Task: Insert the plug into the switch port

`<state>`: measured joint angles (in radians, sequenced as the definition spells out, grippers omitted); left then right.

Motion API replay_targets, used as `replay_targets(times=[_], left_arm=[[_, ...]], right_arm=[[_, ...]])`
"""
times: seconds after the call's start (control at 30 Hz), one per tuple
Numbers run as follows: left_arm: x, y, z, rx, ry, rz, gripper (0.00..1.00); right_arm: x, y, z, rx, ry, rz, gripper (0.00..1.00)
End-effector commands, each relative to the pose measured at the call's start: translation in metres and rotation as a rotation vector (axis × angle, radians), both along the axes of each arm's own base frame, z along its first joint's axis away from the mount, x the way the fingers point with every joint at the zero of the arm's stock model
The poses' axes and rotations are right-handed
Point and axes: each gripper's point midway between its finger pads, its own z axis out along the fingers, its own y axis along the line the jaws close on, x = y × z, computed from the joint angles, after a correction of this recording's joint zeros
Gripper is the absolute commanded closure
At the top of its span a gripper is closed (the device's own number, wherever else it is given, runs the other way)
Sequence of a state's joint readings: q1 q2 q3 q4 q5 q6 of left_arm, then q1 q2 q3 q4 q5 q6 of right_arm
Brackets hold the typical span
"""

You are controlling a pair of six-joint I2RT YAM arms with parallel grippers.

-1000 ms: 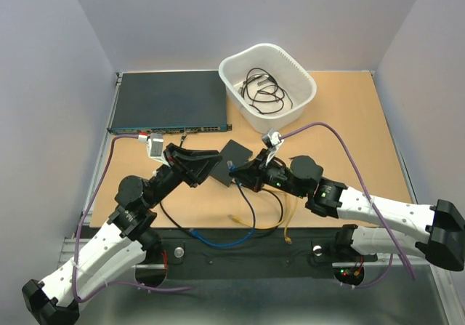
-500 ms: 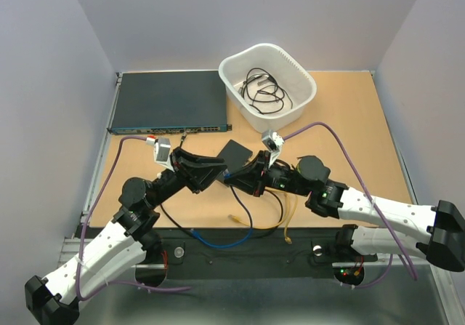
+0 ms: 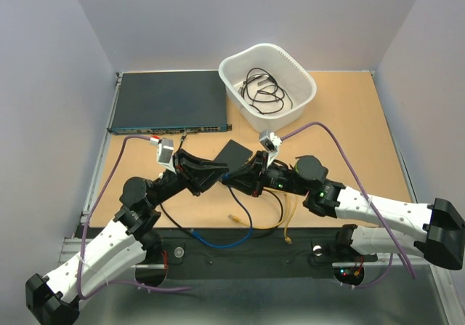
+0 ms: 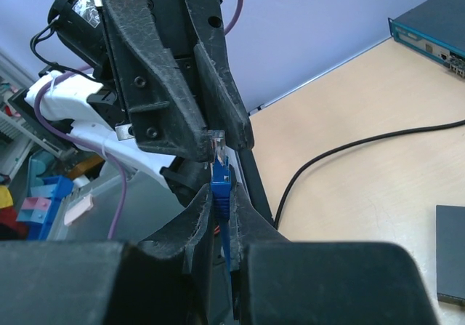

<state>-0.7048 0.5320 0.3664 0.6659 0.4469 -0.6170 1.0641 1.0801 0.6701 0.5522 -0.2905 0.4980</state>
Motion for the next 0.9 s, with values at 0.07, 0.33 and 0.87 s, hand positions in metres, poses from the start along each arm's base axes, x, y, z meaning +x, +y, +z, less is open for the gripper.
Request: replay_targets(times=[0.07,0.33,0.87], left_arm=[[-0.007,0.001,0.008,-0.022,-0.064,-0.025,0.8],[-0.006,-0.002,-0.003,-0.004,-0.027,-0.036,1.0],[0.086,0.039,-0.056,0.178,0.504,0.514,1.0]], right_arm=[[-0.003,0.0,0.029,0.086,-0.052,0.016,0.99],[0.0,-0.009,0.04,0.132,-0.073,-0.027,1.0],[0.078,-0.052,0.001,-0.19,-0.127,-0.504,0.34]])
